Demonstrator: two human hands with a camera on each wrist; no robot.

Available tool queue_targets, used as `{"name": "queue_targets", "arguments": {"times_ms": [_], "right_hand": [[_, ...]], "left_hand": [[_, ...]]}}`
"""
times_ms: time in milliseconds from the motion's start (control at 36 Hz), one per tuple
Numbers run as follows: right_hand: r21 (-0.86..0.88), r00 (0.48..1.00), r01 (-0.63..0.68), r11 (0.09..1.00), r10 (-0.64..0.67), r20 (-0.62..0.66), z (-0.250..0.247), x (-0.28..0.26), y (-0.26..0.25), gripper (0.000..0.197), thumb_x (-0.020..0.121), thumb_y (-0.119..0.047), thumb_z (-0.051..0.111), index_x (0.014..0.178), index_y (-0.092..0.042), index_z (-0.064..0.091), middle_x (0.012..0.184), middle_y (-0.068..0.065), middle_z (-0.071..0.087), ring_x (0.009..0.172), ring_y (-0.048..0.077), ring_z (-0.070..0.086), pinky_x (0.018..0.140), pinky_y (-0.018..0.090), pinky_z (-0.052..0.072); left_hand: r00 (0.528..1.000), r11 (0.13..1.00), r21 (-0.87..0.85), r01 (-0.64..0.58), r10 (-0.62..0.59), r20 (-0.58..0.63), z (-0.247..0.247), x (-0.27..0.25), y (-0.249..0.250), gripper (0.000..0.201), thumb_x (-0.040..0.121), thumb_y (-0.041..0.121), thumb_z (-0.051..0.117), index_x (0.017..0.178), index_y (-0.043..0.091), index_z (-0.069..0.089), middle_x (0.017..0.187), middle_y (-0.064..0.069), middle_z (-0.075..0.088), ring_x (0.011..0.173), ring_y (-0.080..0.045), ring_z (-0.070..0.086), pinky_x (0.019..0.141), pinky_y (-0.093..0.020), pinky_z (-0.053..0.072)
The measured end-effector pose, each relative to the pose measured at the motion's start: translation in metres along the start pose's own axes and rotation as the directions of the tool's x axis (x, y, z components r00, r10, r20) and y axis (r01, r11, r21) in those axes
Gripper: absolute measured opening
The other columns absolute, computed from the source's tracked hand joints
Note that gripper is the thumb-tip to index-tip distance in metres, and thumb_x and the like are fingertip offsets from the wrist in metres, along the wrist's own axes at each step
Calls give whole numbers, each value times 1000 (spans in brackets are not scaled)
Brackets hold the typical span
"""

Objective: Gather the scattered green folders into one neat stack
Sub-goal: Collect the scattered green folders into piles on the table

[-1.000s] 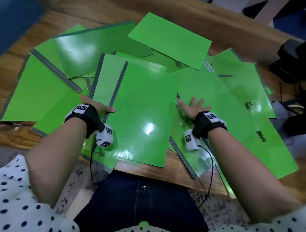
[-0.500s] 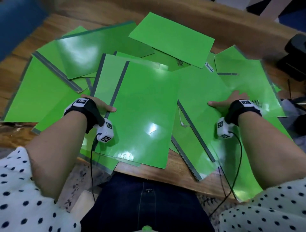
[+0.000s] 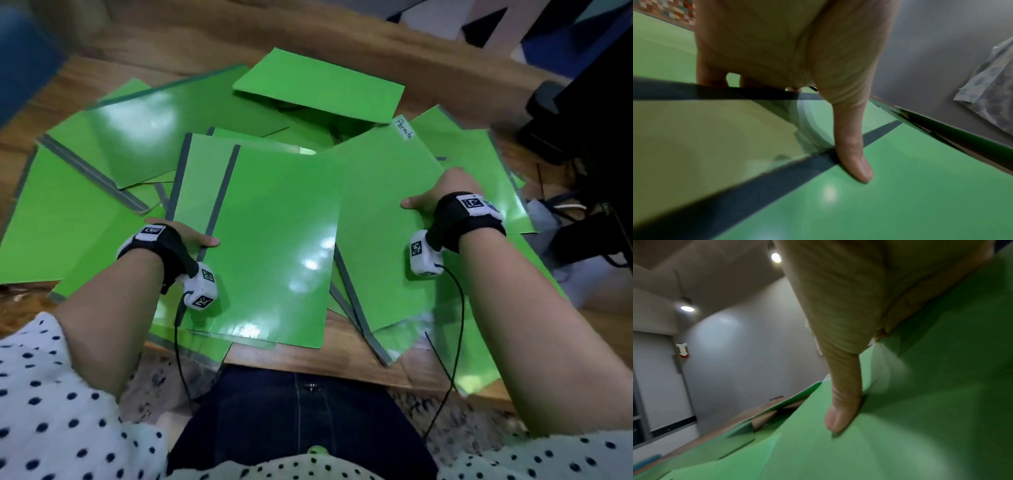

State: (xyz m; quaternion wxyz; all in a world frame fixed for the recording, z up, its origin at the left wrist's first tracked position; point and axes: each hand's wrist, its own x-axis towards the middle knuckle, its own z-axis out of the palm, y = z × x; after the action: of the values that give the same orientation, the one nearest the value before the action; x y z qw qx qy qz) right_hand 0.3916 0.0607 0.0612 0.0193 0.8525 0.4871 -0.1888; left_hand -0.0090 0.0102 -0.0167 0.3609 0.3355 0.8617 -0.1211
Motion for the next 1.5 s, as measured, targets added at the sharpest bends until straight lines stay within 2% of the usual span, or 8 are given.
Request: {"name": "queue_targets", "arguments": {"times_ms": [361,583,861,1028,1167,1278,1389,1500], "right_hand": [[-221,952,32,975,-97,-290,-85,-43,-18,93,56,-47,87,123,1,42,118,19,59,109,37,58,83,43,49],[136,862,71,988,8,-507,-110,-45,-29,76,75,-44,75,129,-4,39,131,18,52,121,36,52,96,43,44],[734,983,-170,657,163,82,-9,-27,-54,103,74,-57,70,144,4,24,148,13,37,133,25,42,107,28,35],[502,974,-109,858,-9,226,87,-56,-69,78,75,-51,73,124,4,47,122,16,59,101,31,58,78,32,45],[318,960,-66,946,-27,280,124,-64,-68,99,75,-52,72,141,5,24,121,15,58,106,30,59,79,34,47],[203,962,1,979,-57,267,131,-70,-66,108,79,-53,67,148,1,3,128,16,57,106,32,62,81,38,53],[120,952,62,991,-95,291,131,-71,-71,109,81,-58,61,149,-1,-2,121,14,61,95,28,65,72,36,55],[29,944,118,993,-121,308,131,-72,-77,110,77,-66,60,149,-4,5,128,12,57,100,28,64,76,37,56]], "left_hand": [[999,987,-157,40,-43,-17,-1,-14,-5,121,55,52,85,143,-2,22,133,-24,48,109,-38,56,93,-49,49],[999,972,-233,25,-30,-22,-2,-16,-6,113,59,40,87,141,-7,26,131,-26,50,106,-36,57,90,-47,50],[999,917,-399,-20,0,-51,2,-5,-10,119,67,30,85,148,-1,4,146,-25,34,129,-40,42,104,-49,39],[999,924,-383,-19,-1,-51,-4,-1,-13,110,72,31,81,148,-3,10,150,-23,30,133,-38,38,106,-46,37],[996,942,-332,-58,77,44,-13,-7,-15,76,80,38,72,135,-5,42,137,-21,48,119,-36,52,88,-38,44],[978,888,-459,-22,115,175,-8,-9,-16,105,47,56,85,131,3,52,126,-20,58,106,-35,57,81,-38,50],[982,866,-487,-112,171,78,3,-19,-5,79,64,32,85,134,30,49,125,-11,54,107,-35,57,89,-40,52],[990,778,-616,-123,138,-23,17,-34,16,103,50,57,85,127,-1,47,112,-16,59,100,-32,58,89,-38,51]]}}
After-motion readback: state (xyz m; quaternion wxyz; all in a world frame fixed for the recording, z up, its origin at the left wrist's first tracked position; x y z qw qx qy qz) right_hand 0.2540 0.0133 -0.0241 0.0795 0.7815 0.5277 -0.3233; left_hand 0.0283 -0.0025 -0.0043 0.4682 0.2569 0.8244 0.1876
